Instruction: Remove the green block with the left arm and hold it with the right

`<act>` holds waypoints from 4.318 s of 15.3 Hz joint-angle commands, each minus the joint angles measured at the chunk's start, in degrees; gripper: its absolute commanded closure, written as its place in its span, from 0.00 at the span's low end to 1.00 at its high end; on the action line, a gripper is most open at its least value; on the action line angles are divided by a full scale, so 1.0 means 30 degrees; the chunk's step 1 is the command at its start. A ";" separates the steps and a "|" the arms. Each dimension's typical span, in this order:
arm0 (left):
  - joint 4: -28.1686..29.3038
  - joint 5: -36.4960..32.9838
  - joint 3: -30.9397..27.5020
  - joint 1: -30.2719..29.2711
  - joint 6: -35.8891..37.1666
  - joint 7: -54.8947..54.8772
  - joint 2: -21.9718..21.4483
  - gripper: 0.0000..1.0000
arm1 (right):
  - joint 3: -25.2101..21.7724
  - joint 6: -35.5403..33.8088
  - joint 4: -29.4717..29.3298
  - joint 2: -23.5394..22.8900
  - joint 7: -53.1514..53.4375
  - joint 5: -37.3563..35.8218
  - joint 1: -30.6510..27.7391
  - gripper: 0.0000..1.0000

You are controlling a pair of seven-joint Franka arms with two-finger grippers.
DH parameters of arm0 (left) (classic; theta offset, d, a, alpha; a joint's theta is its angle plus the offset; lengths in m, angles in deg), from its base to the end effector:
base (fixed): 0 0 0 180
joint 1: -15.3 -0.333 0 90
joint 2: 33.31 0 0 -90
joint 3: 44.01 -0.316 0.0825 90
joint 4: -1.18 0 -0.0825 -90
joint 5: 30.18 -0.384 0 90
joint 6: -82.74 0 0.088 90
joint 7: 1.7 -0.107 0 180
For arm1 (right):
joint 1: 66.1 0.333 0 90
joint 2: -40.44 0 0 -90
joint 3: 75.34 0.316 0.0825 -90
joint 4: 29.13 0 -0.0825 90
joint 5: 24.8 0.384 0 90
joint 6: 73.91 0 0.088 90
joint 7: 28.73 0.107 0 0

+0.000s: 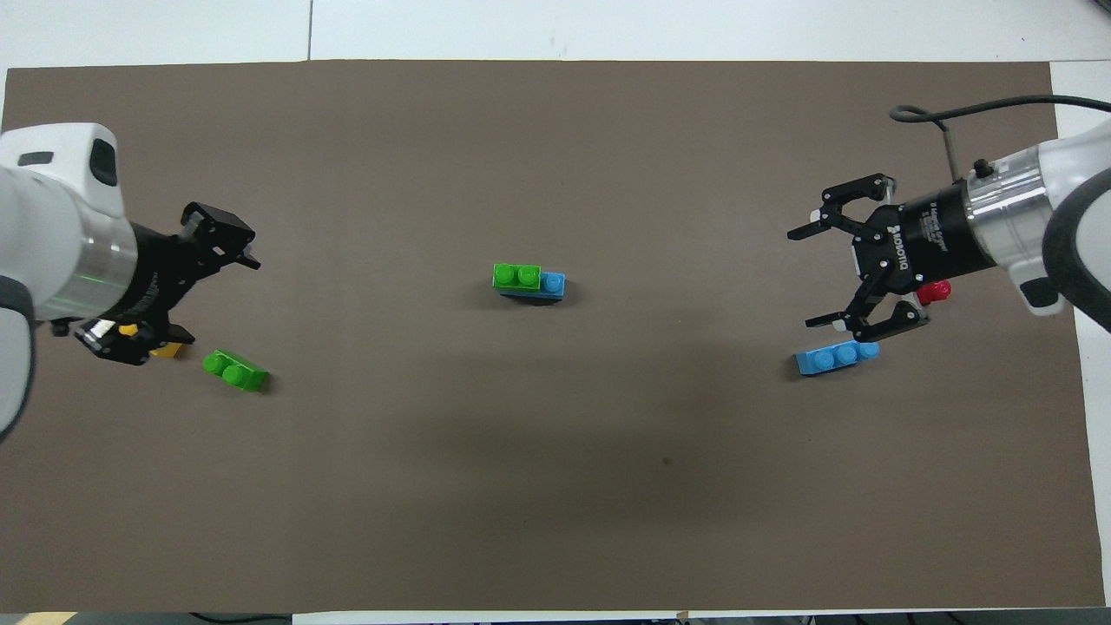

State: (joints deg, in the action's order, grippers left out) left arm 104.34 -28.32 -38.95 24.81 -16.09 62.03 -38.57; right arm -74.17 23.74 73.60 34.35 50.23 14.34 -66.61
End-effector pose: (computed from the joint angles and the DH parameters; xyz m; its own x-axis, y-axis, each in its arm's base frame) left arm 0.5163 -0.1391 0.5784 0.6502 0.7596 -0.0146 0.7597 -0.6498 0.0249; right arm 0.5774 0.0658 0.4908 -0.0050 -0.7761 -0.6306 -0.9916 -0.0776 0.1033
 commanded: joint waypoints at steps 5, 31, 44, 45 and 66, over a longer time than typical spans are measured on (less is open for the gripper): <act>0.2470 0.0231 -0.0281 0.3974 -0.3703 1.1175 -0.0681 0.00 | 0.0051 0.3599 0.1000 -0.1042 0.1105 0.2217 0.2598 0.03; -0.1221 0.0026 -0.0339 0.6614 -0.9389 2.0912 0.8695 0.00 | 0.0227 1.3710 0.0650 -0.6727 -0.0917 0.6435 0.7786 0.03; -0.0752 -0.0033 -0.0368 0.6996 -1.0210 2.1527 0.9281 0.00 | 0.0227 1.5615 0.0472 -0.7608 -0.0917 0.6494 0.9045 0.03; -0.0578 -0.0091 -0.0368 0.7025 -1.0210 2.1556 0.9281 0.00 | 0.0227 1.5616 0.0531 -0.7608 -0.0917 0.6494 0.9075 0.03; -0.0137 -0.0150 -0.0339 0.7172 -1.0562 2.1820 0.9252 0.00 | 0.0256 1.7872 0.0942 -0.7871 -0.1062 0.7579 0.9896 1.00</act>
State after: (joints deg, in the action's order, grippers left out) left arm 102.91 -28.35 -39.07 45.14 -46.27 126.39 -10.55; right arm -73.48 75.95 76.10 10.73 48.76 35.15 -37.14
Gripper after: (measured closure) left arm 0.000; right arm 0.652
